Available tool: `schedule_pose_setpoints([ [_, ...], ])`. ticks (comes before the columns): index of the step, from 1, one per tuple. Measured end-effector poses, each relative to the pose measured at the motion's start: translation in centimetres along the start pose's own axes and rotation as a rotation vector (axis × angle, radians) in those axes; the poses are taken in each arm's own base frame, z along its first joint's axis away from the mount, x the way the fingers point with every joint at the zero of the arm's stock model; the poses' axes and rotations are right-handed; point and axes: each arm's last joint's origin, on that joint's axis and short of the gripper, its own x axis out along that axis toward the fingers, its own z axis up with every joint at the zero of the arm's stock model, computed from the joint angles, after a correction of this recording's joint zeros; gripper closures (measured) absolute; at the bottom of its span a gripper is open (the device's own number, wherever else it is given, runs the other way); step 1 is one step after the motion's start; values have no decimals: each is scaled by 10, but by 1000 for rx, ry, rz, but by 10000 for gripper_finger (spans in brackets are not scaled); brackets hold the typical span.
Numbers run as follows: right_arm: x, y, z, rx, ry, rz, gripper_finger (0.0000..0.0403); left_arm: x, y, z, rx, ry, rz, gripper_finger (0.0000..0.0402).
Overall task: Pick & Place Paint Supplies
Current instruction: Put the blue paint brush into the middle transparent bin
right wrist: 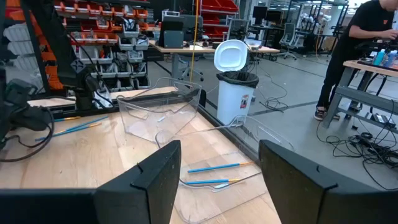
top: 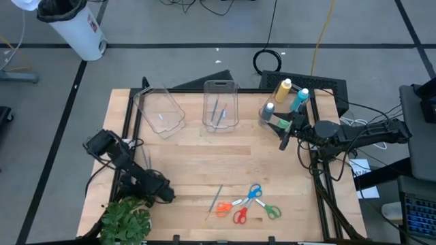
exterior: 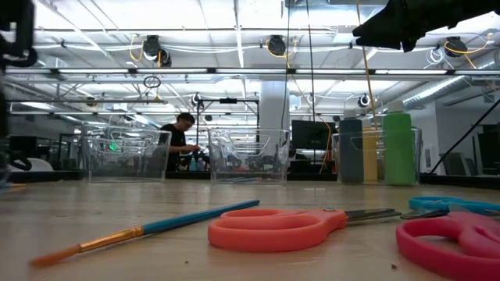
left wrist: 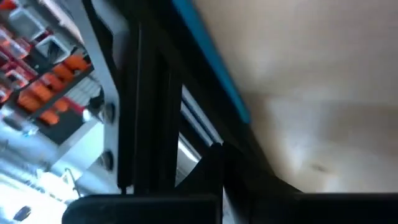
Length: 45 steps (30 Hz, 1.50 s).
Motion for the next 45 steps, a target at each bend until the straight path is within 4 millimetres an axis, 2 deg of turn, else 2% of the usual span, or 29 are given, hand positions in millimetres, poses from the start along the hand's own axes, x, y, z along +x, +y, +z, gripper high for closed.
schedule_pose_setpoints([
  [5,0,0,1,3,-5,0,193,19,-5,0,11,22,66,400],
  [9,0,0,1,4,-6,0,193,21,-6,0,25,-16,61,394],
  [14,0,0,1,3,-6,-4,193,10,2,1,-27,-95,33,399],
  [19,0,0,1,0,-6,-4,193,-6,9,2,-94,-147,-75,399],
  [28,0,0,1,0,-6,-4,193,-17,-3,5,-35,-139,-217,399],
  [36,0,0,0,-1,-4,-4,193,0,8,7,-58,-134,-118,400],
  [40,0,0,0,-1,-3,-4,193,8,11,10,-111,-199,-112,400],
  [45,0,0,1,3,-6,-4,193,6,11,14,-161,-325,-148,400],
])
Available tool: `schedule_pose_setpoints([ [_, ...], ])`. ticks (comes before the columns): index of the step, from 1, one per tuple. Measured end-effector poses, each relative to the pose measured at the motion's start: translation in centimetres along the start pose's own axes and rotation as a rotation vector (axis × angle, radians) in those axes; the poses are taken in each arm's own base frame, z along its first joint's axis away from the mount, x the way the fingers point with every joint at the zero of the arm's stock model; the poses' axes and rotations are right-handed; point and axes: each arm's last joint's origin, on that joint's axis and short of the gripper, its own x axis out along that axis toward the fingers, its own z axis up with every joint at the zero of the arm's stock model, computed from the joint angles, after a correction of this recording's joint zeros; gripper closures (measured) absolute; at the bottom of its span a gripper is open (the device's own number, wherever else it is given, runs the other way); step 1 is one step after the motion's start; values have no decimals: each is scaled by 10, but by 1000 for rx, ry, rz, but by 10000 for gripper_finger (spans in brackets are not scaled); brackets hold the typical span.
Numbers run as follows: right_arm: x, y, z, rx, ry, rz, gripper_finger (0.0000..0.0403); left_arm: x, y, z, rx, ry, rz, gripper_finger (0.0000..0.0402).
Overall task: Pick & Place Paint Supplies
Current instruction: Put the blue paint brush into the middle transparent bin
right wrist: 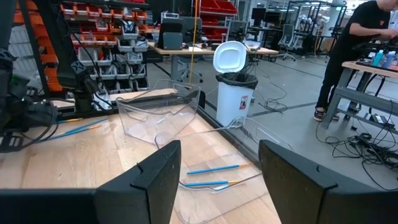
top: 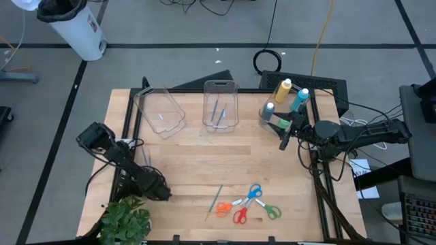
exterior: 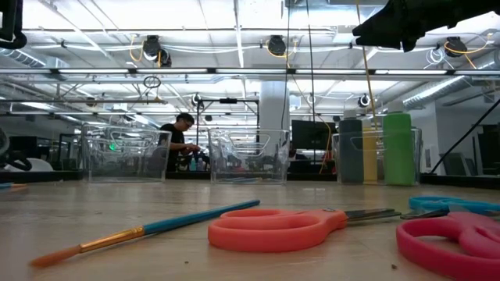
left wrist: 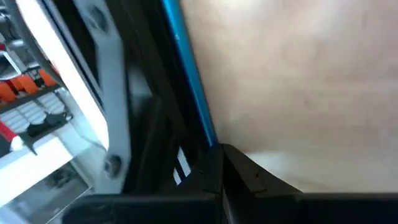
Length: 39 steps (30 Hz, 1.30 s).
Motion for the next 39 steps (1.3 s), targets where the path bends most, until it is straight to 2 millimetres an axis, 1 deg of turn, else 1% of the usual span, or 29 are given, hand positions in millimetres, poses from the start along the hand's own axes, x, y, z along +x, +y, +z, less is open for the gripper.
schedule_pose_setpoints([
  [6,0,0,0,0,0,0,193,-3,1,9,-42,-124,-10,398],
  [10,0,0,0,0,0,0,193,-9,-1,13,23,-270,-17,398],
  [13,0,0,0,0,0,0,193,-19,-5,11,93,-374,-41,397],
  [18,0,0,0,1,-1,0,193,-39,-11,6,148,-635,-109,397],
  [21,0,0,0,1,0,0,193,-49,-14,2,164,-691,-139,397],
  [22,0,0,0,1,0,0,193,-51,-13,1,139,-683,-137,397],
  [25,0,0,0,1,-1,0,193,-53,-5,1,85,-605,-56,399],
  [27,0,0,0,0,0,0,193,-52,-4,-2,66,-512,-40,398],
  [30,0,0,0,-3,4,0,193,-48,-1,-9,86,-355,7,397],
  [33,0,0,-1,-3,5,0,193,-39,-2,-14,91,-246,7,399],
  [35,0,0,-1,-3,5,0,193,-31,-3,-14,61,-202,-9,398],
  [39,0,0,-1,-2,5,0,193,-10,0,-10,61,-101,5,399],
])
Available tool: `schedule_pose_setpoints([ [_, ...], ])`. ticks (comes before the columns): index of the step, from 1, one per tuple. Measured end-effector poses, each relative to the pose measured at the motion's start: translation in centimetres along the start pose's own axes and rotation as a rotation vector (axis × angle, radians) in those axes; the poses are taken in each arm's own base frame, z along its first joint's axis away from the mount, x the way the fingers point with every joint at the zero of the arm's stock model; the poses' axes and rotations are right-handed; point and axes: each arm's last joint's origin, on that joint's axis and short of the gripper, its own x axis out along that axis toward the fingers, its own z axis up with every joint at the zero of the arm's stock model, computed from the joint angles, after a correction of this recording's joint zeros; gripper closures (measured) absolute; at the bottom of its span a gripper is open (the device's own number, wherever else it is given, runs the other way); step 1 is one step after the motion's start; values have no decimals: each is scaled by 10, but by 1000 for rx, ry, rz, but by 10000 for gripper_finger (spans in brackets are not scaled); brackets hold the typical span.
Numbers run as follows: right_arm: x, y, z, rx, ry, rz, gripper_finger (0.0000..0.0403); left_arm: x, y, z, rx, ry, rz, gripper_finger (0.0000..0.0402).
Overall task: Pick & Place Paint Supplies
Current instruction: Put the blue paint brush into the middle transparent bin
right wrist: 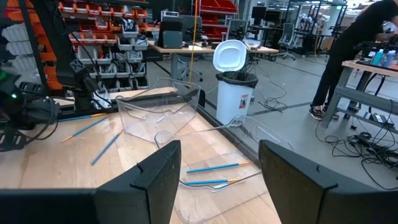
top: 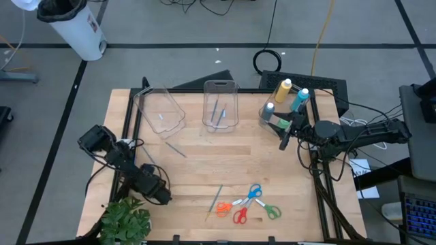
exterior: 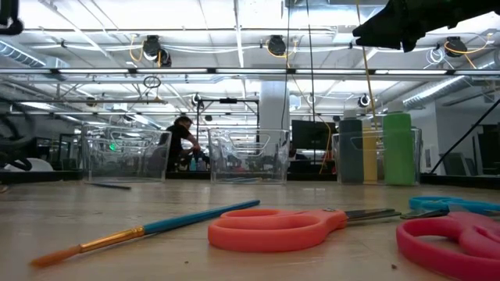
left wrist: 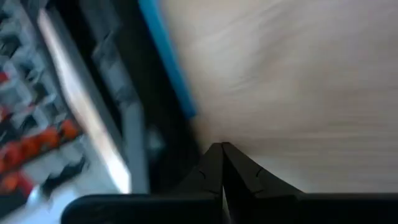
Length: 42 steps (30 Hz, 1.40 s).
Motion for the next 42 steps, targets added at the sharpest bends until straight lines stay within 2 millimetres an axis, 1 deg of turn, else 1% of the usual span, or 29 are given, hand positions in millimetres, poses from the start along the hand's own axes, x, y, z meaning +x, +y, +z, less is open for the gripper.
schedule_pose_setpoints([
  [2,0,0,0,6,0,0,193,7,2,3,-24,12,10,397],
  [5,0,0,0,7,0,0,193,11,5,6,-50,0,29,399],
  [8,0,0,0,7,-1,0,193,10,10,8,-40,-27,71,398],
  [10,0,0,1,10,-6,0,193,10,10,9,-40,-70,66,399],
  [12,0,0,1,9,-6,0,193,9,11,11,-88,-127,57,399],
  [15,0,0,1,9,-5,0,193,10,12,12,-115,-244,42,397],
  [17,0,0,1,8,-5,0,193,12,14,17,-106,-378,40,399],
  [19,0,0,1,10,-6,0,193,10,12,22,-77,-554,-5,399],
  [22,0,0,1,10,-5,0,193,4,5,22,20,-678,-70,395],
  [24,0,0,1,10,-5,0,193,-4,-2,21,90,-724,-110,397],
  [26,0,0,1,11,-6,0,193,-11,-6,21,124,-751,-129,399],
  [30,1,0,0,9,-3,-1,193,-24,-4,20,84,-762,-92,393],
  [33,1,0,0,8,-2,-1,193,-41,9,18,1,-811,-39,397],
  [34,1,0,0,8,-2,-1,193,-47,11,17,-33,-823,-52,398],
  [36,1,1,0,7,-1,-1,193,-59,15,18,-79,-848,-107,398],
  [39,1,1,0,6,0,-1,193,-76,27,19,-110,-867,-187,388],
  [42,1,1,0,7,0,-1,193,-86,40,22,-134,-840,-260,383],
])
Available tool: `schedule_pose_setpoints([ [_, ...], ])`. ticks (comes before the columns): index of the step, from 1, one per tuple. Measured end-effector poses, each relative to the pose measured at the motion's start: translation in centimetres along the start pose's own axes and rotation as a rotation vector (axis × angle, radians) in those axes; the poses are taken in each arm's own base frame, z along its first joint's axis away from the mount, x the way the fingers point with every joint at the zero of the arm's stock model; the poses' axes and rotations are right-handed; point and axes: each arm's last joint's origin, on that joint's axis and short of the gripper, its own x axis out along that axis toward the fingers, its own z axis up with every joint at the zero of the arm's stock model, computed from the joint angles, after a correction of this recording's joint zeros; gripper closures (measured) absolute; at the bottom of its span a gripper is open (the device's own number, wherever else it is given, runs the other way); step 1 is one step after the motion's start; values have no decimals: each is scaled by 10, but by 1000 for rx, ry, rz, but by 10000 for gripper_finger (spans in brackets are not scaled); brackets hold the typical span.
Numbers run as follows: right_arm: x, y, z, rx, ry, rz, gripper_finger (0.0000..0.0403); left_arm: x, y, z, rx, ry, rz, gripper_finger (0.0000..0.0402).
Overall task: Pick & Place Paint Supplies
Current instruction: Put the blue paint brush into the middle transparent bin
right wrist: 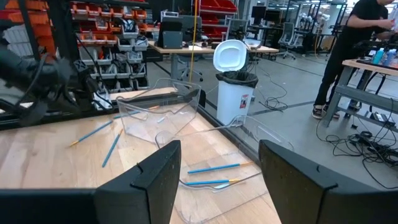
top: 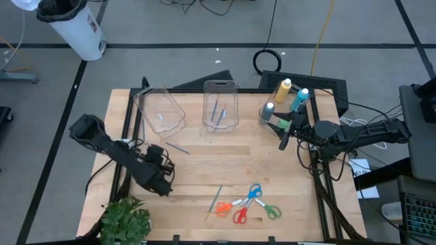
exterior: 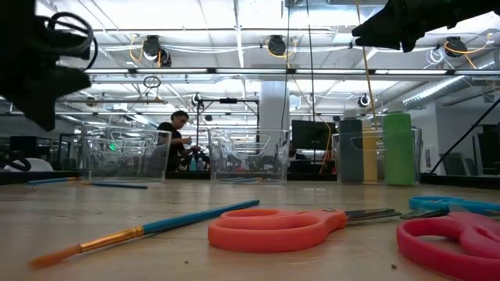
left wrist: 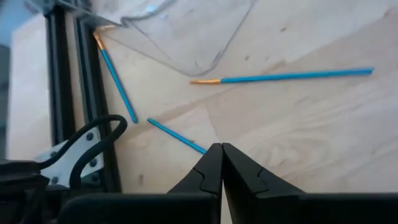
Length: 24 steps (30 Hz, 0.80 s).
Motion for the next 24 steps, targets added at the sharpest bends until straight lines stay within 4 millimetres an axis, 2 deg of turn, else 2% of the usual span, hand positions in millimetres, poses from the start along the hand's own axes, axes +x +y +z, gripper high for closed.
schedule_pose_setpoints([
  [6,0,0,0,0,0,0,193,-5,17,22,-148,49,-50,381],
  [10,0,0,0,0,0,0,193,4,25,30,-227,70,-32,369],
  [17,0,0,0,0,0,0,193,41,42,35,-347,121,43,264],
  [19,0,0,0,-1,1,1,193,42,44,44,-386,142,46,235],
  [24,0,0,0,2,-3,0,193,55,42,57,-376,210,8,197],
])
